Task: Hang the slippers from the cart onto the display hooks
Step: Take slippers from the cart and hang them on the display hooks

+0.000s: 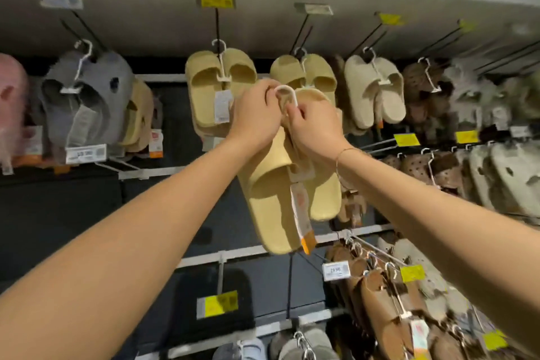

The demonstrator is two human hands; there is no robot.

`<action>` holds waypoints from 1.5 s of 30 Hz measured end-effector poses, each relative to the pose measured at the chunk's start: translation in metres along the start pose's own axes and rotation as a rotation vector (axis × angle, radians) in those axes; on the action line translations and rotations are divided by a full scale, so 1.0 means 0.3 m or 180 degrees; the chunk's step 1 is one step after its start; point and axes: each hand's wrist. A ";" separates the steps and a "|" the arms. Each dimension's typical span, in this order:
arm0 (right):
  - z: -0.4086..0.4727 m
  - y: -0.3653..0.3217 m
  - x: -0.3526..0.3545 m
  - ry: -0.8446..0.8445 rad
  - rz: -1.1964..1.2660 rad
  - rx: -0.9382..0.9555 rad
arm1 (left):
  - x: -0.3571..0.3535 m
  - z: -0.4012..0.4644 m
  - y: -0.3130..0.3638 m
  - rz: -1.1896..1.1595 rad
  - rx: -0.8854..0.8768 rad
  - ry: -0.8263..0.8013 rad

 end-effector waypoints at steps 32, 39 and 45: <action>-0.364 0.100 -0.648 -0.1154 0.0675 -0.0297 | -0.157 -0.472 -0.554 0.0881 0.1110 -0.0877; -0.369 0.112 -0.802 -0.1565 0.0543 -0.0378 | -0.195 -0.517 -0.713 0.0858 0.1530 -0.1025; -0.212 0.119 -0.873 -0.1382 0.0671 -0.0345 | -0.188 -0.386 -0.793 0.0807 0.1384 -0.0806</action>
Point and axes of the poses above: each hand's wrist, its own z-axis towards the middle knuckle, its own x-axis out of the back of the hand, y = z × x, and after that the axes turned 11 degrees about -y, right-handed
